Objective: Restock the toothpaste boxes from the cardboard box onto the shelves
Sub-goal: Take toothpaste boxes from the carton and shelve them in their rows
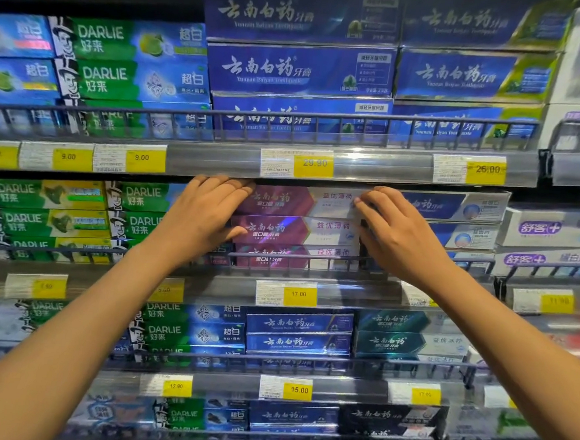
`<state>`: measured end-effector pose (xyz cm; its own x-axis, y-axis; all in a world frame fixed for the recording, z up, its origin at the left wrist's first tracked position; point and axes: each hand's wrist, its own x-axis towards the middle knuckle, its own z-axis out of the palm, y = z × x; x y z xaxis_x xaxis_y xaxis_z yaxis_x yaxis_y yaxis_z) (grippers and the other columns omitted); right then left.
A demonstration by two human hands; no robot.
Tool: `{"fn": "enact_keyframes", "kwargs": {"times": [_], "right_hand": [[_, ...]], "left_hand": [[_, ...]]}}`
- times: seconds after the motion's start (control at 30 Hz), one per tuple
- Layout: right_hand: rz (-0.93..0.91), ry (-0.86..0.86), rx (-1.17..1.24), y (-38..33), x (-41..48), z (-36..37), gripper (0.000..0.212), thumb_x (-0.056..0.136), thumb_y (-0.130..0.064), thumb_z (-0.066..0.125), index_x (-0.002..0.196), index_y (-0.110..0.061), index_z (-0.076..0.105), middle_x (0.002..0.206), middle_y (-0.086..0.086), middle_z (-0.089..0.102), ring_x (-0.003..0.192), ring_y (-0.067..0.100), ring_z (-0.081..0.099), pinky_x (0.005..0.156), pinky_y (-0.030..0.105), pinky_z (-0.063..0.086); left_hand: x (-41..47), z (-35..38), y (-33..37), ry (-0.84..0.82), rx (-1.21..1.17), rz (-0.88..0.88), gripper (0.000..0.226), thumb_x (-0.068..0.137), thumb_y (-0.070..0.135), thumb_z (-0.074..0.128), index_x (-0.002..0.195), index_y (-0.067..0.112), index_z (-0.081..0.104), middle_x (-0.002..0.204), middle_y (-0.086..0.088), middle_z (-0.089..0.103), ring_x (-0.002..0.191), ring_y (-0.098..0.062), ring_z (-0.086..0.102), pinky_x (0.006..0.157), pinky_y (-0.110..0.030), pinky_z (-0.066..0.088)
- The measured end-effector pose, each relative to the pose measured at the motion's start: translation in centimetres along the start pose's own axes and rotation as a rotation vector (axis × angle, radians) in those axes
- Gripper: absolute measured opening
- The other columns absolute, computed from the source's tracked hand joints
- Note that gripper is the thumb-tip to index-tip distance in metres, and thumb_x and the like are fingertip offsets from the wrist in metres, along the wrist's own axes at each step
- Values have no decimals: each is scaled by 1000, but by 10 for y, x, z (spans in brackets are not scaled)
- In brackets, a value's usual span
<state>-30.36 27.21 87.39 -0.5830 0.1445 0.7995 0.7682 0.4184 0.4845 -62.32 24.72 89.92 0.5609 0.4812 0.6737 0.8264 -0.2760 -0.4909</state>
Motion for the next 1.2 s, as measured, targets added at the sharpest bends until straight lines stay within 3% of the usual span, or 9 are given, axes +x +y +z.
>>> {"fn": "enact_keyframes", "kwargs": {"times": [0.13, 0.23, 0.33, 0.47, 0.87, 1.2], "right_hand": [[11, -10, 2, 1, 0, 3, 32, 96, -14, 45, 112, 10, 58, 110, 24, 61, 103, 38, 54, 89, 41, 47], [13, -14, -7, -2, -3, 4, 32, 95, -14, 47, 113, 10, 58, 110, 25, 61, 104, 40, 55, 91, 43, 47], [6, -18, -17, -10, -9, 4, 36, 91, -18, 52, 114, 9, 58, 111, 23, 60, 106, 40, 53, 94, 43, 45], [13, -38, 0, -15, -13, 7, 40, 88, -20, 57, 116, 8, 58, 111, 23, 60, 108, 39, 53, 97, 42, 43], [21, -7, 7, -9, -14, 20, 32, 92, -15, 55, 114, 8, 60, 111, 23, 61, 105, 39, 55, 94, 42, 46], [-5, 14, 3, -8, -12, 20, 30, 93, -15, 54, 113, 7, 60, 109, 22, 62, 106, 38, 54, 92, 43, 47]], "left_hand": [[-4, 1, 1, 78, 20, 32, 71, 63, 28, 86, 119, -4, 57, 113, -20, 65, 101, -36, 61, 85, -44, 44], [-13, 1, 8, 126, 53, 28, 59, 79, 32, 74, 123, -3, 55, 123, -21, 60, 111, -38, 57, 95, -47, 42], [-26, 3, 18, 128, 65, 5, 55, 88, 40, 58, 126, 0, 56, 130, -20, 57, 120, -37, 51, 102, -47, 37], [-35, 10, 25, 90, 60, 10, 50, 90, 39, 54, 121, 1, 60, 128, -20, 58, 118, -37, 53, 100, -48, 38], [-34, 29, 17, 188, 118, -15, 28, 88, 8, 62, 115, 0, 64, 126, -19, 60, 114, -38, 56, 94, -47, 41], [-33, 32, 16, 185, 124, -49, 24, 85, 3, 66, 108, 1, 67, 121, -20, 63, 111, -38, 58, 94, -47, 40]]}}
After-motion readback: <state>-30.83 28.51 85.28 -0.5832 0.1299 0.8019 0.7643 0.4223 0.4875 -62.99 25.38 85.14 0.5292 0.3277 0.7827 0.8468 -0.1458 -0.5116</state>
